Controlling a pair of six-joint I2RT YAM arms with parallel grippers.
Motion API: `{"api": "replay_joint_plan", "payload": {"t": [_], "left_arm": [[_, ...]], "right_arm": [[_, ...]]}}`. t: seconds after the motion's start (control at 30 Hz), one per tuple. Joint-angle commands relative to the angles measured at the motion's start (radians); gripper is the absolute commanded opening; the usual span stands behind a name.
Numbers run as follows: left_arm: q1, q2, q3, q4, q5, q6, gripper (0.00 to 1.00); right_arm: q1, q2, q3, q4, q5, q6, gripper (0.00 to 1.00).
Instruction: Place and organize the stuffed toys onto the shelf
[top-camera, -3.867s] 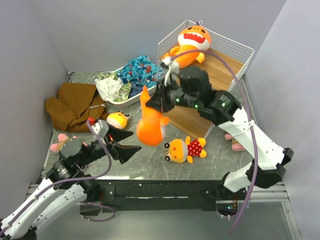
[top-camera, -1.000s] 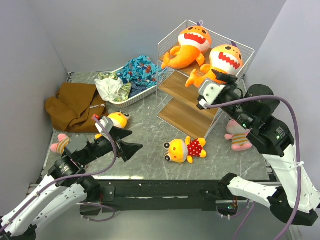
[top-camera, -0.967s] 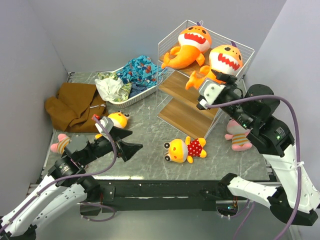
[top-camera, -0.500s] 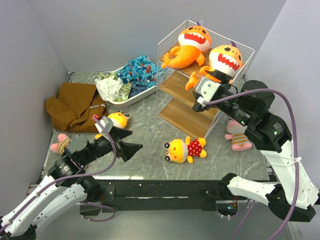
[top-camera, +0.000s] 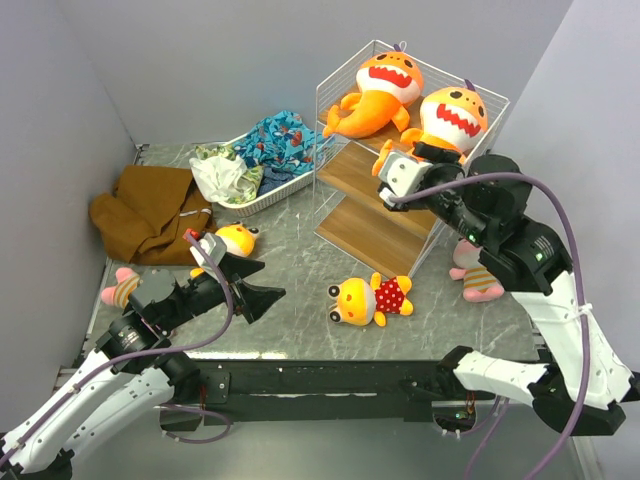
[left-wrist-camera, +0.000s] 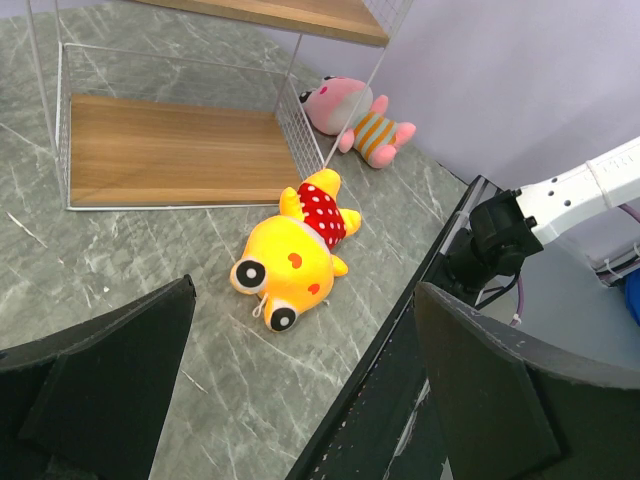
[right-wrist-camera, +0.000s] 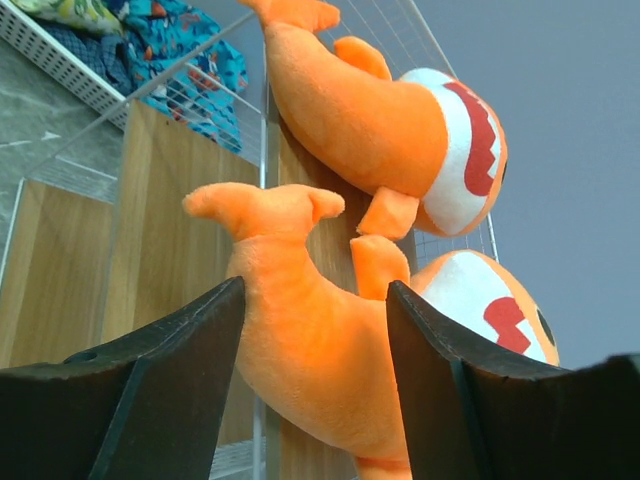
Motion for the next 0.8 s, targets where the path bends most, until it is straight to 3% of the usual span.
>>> {"api": "replay_joint_plan", "payload": {"t": [0.0,0.23,0.43,0.67,0.7,0.77], "left_arm": [[-0.002,-0.007,0.042,0.029,0.003,-0.005,0.96],[0.0,-0.013,0.042,0.029,0.001,-0.003,0.96],[0.0,-0.005,0.041,0.018,-0.045,-0.017,0.96],[0.0,0.063,0.068,-0.045,-0.313,-0.145,0.96],[-0.002,0.074,0.073,-0.057,-0.421,-0.178,0.96],[-0.002,0.109,0.082,-0.109,-0.509,-0.271,0.96]], "right_arm": [[-0.024,0.028,0.05,0.03,0.073,-0.025,0.62],[-0.051,0.023,0.045,0.06,0.059,-0.02,0.59],[-0.06,0.009,0.06,0.045,0.007,0.003,0.71],[-0.051,-0.05,0.081,0.072,-0.146,0.104,0.81],[-0.05,-0.069,0.056,0.103,-0.159,0.122,0.82],[-0.045,-0.118,-0.017,0.207,-0.223,0.236,0.86]]}}
